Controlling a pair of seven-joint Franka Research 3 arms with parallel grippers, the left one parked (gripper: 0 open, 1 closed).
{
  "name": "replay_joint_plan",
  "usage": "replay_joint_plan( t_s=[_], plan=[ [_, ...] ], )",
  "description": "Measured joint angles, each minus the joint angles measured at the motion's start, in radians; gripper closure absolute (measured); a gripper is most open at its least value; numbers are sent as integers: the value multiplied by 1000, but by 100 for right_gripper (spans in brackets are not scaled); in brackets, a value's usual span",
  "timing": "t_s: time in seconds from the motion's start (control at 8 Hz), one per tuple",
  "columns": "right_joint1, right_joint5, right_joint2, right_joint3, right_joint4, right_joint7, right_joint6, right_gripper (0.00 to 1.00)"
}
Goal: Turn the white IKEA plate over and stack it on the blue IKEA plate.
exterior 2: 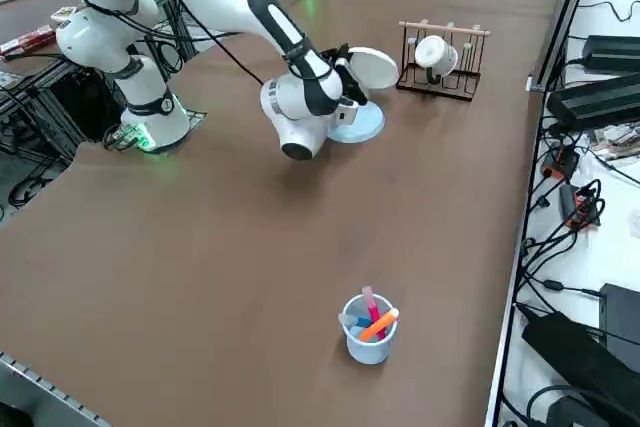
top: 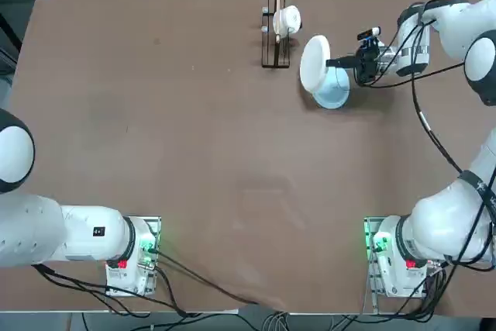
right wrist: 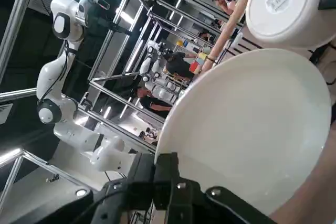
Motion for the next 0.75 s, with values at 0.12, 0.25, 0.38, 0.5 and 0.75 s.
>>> replay_joint_plan(
  t_s=[0.12, 0.25, 0.38, 0.5, 0.75],
  plan=[
    [-13, -26, 1, -1, 1, -4, 0, 97],
    [-30, -53, 1, -2, 1, -5, 0, 97],
    [-45, -73, 1, -3, 1, -6, 0, 97],
    [-54, -83, 1, -3, 1, -7, 0, 97],
    [-55, -88, 3, -3, 2, -7, 0, 97]
  ],
)
